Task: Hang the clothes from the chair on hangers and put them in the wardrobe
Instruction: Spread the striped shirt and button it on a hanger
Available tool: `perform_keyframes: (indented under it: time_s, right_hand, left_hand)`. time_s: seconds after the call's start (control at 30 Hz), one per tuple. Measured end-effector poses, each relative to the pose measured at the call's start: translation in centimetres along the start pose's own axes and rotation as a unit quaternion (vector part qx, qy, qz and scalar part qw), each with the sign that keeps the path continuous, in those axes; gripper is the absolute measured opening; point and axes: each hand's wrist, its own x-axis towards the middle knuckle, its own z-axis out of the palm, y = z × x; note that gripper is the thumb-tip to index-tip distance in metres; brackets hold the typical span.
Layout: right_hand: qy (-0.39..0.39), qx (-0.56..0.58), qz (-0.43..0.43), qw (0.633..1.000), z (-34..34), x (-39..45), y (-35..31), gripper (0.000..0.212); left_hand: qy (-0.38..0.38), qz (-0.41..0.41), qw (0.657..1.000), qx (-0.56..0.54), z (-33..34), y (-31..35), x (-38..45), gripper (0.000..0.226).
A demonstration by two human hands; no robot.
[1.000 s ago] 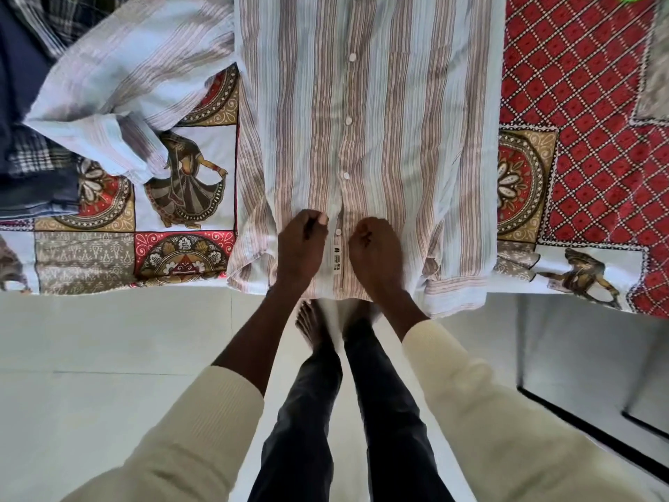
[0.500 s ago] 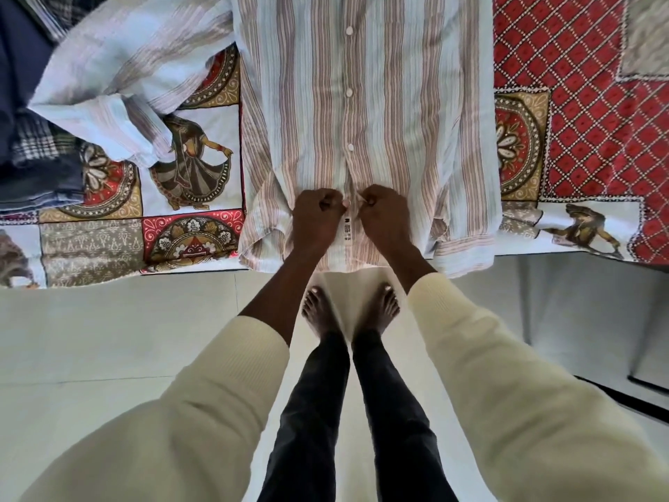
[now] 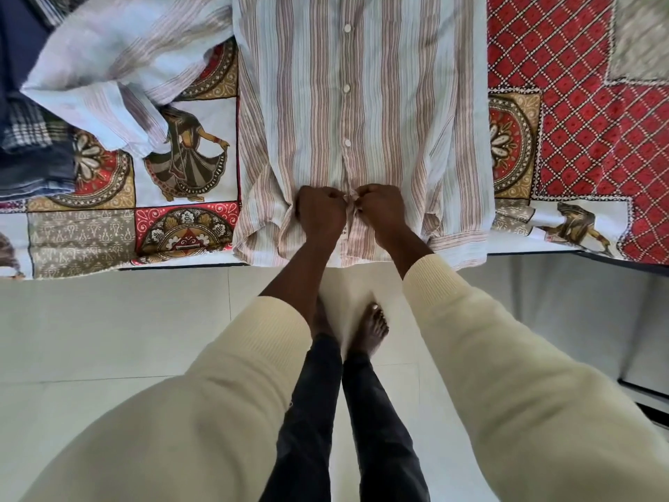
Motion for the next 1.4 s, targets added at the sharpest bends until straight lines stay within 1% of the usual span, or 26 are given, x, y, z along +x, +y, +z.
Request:
perform_keyframes:
  time_s: [0.07, 0.17, 0.33, 0.47, 0.5, 0.6, 0.63, 0.73, 0.8, 0.87, 0.93, 1.0, 1.1, 1.17, 1.2, 1.27, 1.33, 1.4]
  right_hand:
    - [-0.002, 0.022, 0.008, 1.0, 0.1, 0.1, 0.1, 0.032]
    - [-0.007, 0.034, 0.006, 0.999, 0.1, 0.1, 0.1, 0.028]
    - [-0.027, 0.029, 0.006, 0.999, -0.2, 0.2, -0.1, 0.027]
    - [-0.058, 0.034, 0.052, 0.996, -0.5, 0.1, -0.6, 0.028]
    - [-0.057, 0.047, 0.057, 0.996, -0.5, 0.0, -0.7, 0.025]
    - [-0.038, 0.107, 0.069, 0.991, -0.6, -0.1, -1.0, 0.022]
    - [-0.035, 0.107, 0.07, 0.991, -0.6, -0.1, -1.0, 0.021]
    - [-0.033, 0.086, 0.055, 0.994, -0.8, -0.2, -1.1, 0.019]
    - [-0.038, 0.053, 0.051, 0.997, -0.7, -0.3, -1.1, 0.016]
    - [-0.029, 0.027, 0.02, 0.999, -0.4, -0.4, -1.0, 0.017]
    - [0.0, 0.029, -0.03, 0.999, 0.1, -0.4, -0.5, 0.028]
    - [0.024, 0.014, -0.058, 0.998, 0.7, -0.5, -0.1, 0.039]
    - [0.035, -0.032, -0.093, 0.995, 1.0, -0.5, 0.4, 0.034]
    - [0.036, -0.066, -0.107, 0.991, 1.0, -0.4, 0.8, 0.024]
    - [0.029, -0.063, -0.107, 0.992, 0.9, -0.3, 1.0, 0.019]
    - [0.004, -0.038, -0.097, 0.995, 0.4, -0.4, 1.0, 0.016]
    - [-0.021, -0.016, -0.092, 0.995, -0.3, -0.5, 0.5, 0.013]
    - [-0.023, -0.029, -0.106, 0.994, -0.8, -0.6, 0.0, 0.01]
  left_hand:
    - [-0.01, -0.024, 0.999, -0.025, -1.0, 1.3, -0.5, 0.01]
    - [-0.038, -0.03, 0.997, -0.063, -1.6, 2.1, -1.3, 0.015]
    - [-0.049, -0.041, 0.996, -0.06, -1.8, 2.9, -1.8, 0.017]
    - [-0.059, -0.068, 0.992, -0.091, -1.9, 3.0, -1.7, 0.014]
    - [-0.062, -0.074, 0.989, -0.108, -2.0, 3.0, -1.6, 0.013]
    - [-0.072, -0.077, 0.985, -0.138, -2.3, 3.0, -1.4, 0.021]
    - [-0.077, -0.08, 0.983, -0.146, -2.5, 3.1, -1.3, 0.02]
    - [-0.115, -0.105, 0.971, -0.183, -2.9, 3.2, -0.9, 0.02]
    - [-0.14, -0.118, 0.969, -0.165, -3.0, 3.3, -0.8, 0.022]
    - [-0.149, -0.123, 0.971, -0.141, -3.1, 3.3, -0.6, 0.02]
    - [-0.149, -0.126, 0.971, -0.14, -3.3, 3.6, -0.6, 0.018]
    - [-0.149, -0.125, 0.971, -0.141, -3.5, 3.7, -0.7, 0.023]
    - [-0.146, -0.116, 0.975, -0.123, -3.8, 4.1, -0.7, 0.013]
    - [-0.144, -0.107, 0.977, -0.113, -3.7, 4.0, -0.7, 0.018]
    - [-0.142, -0.098, 0.978, -0.116, -3.7, 3.8, -0.8, 0.019]
    - [-0.137, -0.061, 0.98, -0.129, -3.7, 3.4, -1.1, 0.018]
    - [-0.128, -0.007, 0.985, -0.118, -3.6, 2.9, -1.3, 0.014]
    - [-0.108, 0.043, 0.989, -0.091, -3.2, 2.4, -1.5, 0.01]
